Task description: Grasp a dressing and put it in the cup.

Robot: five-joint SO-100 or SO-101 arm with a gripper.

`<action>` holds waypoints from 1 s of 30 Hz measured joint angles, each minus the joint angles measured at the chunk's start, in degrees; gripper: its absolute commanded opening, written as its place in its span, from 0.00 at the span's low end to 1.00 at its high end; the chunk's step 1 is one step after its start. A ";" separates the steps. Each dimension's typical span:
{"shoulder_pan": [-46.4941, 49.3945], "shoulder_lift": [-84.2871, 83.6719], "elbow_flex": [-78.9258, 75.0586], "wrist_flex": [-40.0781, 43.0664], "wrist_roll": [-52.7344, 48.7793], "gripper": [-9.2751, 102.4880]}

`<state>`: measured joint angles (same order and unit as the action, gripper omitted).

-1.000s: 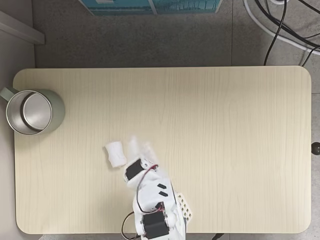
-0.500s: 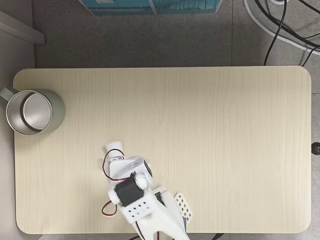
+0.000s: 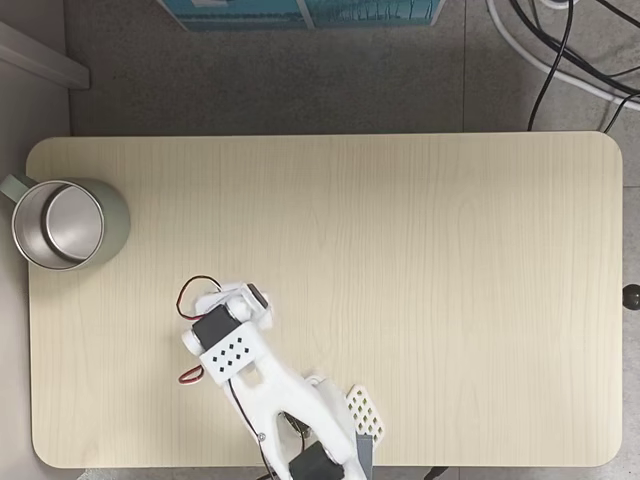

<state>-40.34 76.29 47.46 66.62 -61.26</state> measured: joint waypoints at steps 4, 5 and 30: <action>-0.35 0.18 -2.02 -2.64 0.26 0.44; -0.44 0.18 -2.37 -3.25 0.44 0.44; -7.82 -10.02 -2.37 0.18 10.20 0.08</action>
<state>-48.16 66.27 45.09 66.80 -51.06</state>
